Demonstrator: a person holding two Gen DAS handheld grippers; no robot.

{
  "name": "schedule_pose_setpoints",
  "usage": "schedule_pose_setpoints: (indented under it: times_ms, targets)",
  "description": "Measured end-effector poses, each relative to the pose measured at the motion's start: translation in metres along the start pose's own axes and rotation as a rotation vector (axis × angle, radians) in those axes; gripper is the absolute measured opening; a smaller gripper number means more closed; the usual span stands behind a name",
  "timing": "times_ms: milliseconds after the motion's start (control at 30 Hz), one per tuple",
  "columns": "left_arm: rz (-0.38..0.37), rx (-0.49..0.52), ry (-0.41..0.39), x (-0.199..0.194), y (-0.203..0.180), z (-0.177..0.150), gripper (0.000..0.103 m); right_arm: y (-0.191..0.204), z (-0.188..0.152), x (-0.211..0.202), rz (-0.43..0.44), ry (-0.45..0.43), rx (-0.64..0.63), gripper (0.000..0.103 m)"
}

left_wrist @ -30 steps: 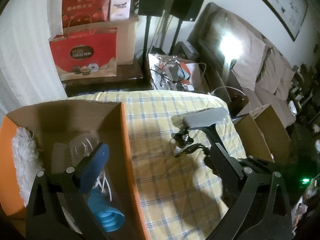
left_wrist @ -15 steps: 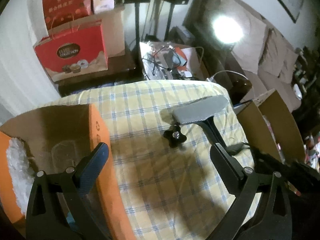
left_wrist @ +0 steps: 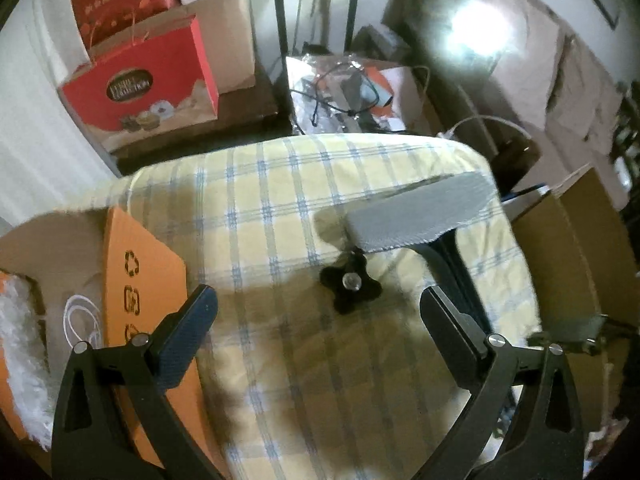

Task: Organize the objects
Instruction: 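Grasp the black star-shaped knob with the left gripper and lift it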

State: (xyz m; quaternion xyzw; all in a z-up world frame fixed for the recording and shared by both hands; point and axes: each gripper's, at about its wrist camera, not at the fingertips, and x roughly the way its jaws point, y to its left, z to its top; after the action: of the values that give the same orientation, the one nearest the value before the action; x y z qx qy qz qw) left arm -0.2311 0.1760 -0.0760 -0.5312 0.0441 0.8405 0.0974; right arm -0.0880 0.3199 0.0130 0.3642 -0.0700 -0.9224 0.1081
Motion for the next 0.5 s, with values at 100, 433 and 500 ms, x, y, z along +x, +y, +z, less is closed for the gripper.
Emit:
schedule_pose_setpoints:
  times_ms: [100, 433, 500]
  targets:
    - [0.045, 0.016, -0.009, 0.006, -0.008, 0.001, 0.101, -0.003, -0.001, -0.002, 0.003, 0.0, 0.008, 0.009]
    - [-0.046, -0.091, 0.034, 0.029, -0.01, 0.0, 0.082, -0.011, -0.004, 0.001, 0.008, 0.008, 0.033, 0.009]
    - [-0.058, -0.113, 0.06, 0.039, -0.009, 0.0, 0.075, -0.011, -0.005, 0.002, 0.009, 0.011, 0.033, 0.009]
